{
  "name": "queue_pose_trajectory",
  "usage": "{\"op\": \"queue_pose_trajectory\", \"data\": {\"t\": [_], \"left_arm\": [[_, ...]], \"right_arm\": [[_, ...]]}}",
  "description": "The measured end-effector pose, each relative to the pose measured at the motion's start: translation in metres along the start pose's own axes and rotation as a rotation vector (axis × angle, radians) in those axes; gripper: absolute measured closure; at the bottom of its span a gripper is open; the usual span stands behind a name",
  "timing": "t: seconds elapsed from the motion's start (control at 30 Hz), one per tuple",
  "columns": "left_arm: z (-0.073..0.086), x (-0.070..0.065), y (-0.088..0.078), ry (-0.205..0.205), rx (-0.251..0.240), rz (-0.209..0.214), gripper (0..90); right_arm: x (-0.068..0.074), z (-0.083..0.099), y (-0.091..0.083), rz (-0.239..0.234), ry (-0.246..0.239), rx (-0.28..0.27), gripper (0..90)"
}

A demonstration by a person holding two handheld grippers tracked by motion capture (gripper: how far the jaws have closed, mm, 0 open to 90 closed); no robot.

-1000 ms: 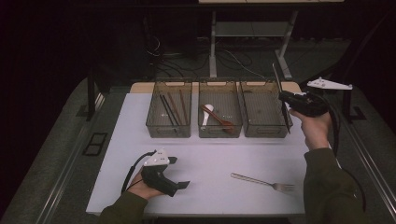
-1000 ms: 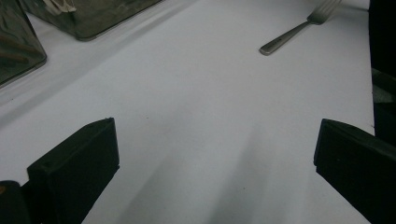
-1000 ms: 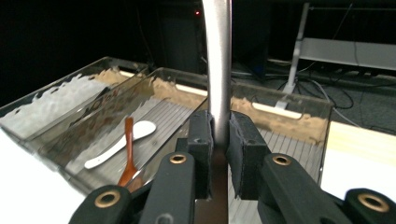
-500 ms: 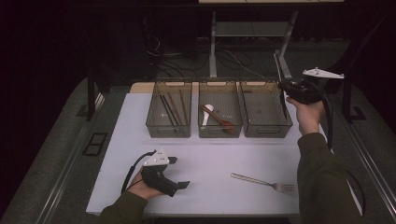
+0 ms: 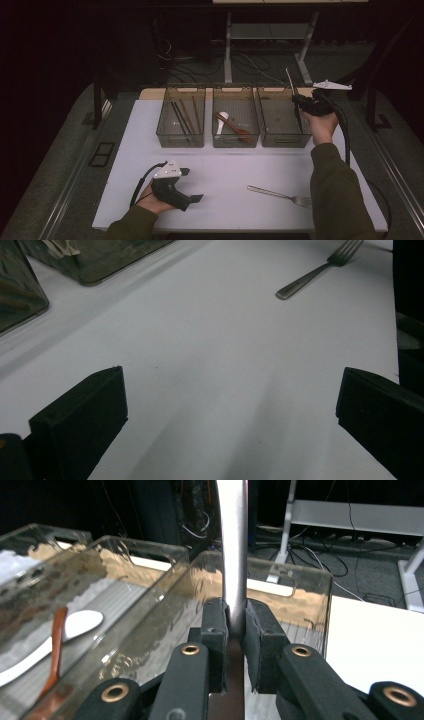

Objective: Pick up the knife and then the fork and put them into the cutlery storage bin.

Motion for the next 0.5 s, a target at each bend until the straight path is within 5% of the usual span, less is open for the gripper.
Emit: {"op": "queue_pose_trajectory", "data": {"t": [0.5], "left_arm": [[0.000, 0.000, 0.000, 0.003, 0.003, -0.002, 0.0]], "right_arm": [[-0.005, 0.023, 0.011, 0.009, -0.017, 0.132, 79.8]]}}
Point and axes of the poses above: each handheld gripper's, and its own axes: y roughly forward along the jaws, z roughly out of its underside, x roughly to its left, the point moved 2 cm from there along y, roughly forward along the jaws, and after that the axes turned 3 degrees about y, right-handed, at the moved point
